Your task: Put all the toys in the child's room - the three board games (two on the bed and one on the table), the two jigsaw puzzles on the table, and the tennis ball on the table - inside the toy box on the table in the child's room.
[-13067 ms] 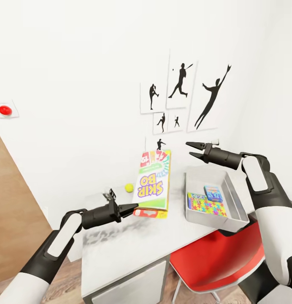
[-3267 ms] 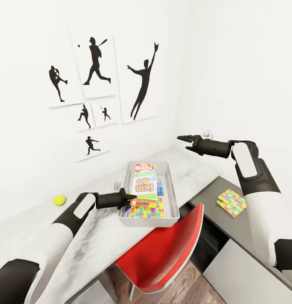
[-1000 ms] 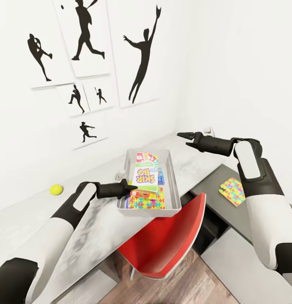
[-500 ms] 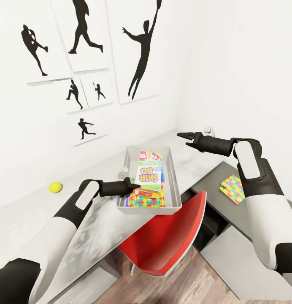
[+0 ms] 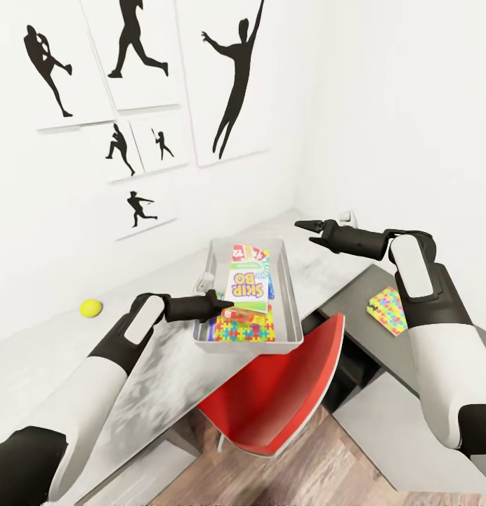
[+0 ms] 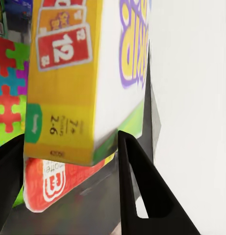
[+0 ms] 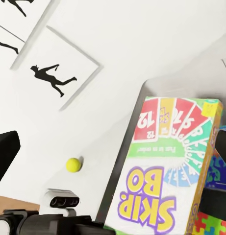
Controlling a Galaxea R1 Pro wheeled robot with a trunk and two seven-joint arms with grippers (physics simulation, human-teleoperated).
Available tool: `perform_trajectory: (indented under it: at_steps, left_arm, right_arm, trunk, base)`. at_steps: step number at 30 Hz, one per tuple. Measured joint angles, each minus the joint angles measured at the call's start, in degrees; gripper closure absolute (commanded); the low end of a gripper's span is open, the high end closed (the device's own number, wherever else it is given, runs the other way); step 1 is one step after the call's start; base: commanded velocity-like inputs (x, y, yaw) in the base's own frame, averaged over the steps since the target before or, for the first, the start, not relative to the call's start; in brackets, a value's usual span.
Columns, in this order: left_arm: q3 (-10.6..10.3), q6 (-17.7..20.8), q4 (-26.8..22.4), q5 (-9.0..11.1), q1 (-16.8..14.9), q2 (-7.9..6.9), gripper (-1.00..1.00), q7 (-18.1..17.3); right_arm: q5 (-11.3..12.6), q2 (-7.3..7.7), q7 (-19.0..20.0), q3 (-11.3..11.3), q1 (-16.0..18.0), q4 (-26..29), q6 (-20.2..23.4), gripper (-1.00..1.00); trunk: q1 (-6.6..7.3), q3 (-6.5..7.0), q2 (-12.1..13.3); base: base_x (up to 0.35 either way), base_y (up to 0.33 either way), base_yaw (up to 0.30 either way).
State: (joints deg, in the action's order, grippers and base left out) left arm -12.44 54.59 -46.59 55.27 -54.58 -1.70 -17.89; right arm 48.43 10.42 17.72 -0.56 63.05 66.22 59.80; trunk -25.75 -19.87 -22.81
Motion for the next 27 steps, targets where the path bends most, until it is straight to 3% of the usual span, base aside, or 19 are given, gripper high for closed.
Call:
perform_trajectory:
  at_steps: [8,17,27]
  left_arm:
    - [0.0,2.2,-1.9,0.1,-1.7,-0.08,1.0,0.2]
    - [0.2,3.7,-3.4,0.3,-1.9,-0.24,1.0,4.2]
    - [0.2,4.0,-3.4,0.5,-1.9,-0.28,1.0,4.8]
  right_arm:
    - [0.0,-0.04,0.0,0.0,0.0,0.0,0.0,-1.0]
    - [0.0,-0.04,0.0,0.0,0.0,0.0,0.0,-1.0]
    - [0.0,-0.04,0.0,0.0,0.0,0.0,0.0,-1.0]
  trunk:
    - [0.0,-0.69,0.0]
    - [0.0,-0.79,0.0]
    - [0.0,-0.79,0.0]
  base:
    - [0.0,0.0,0.0]
    - [0.0,0.0,0.0]
    - [0.0,0.0,0.0]
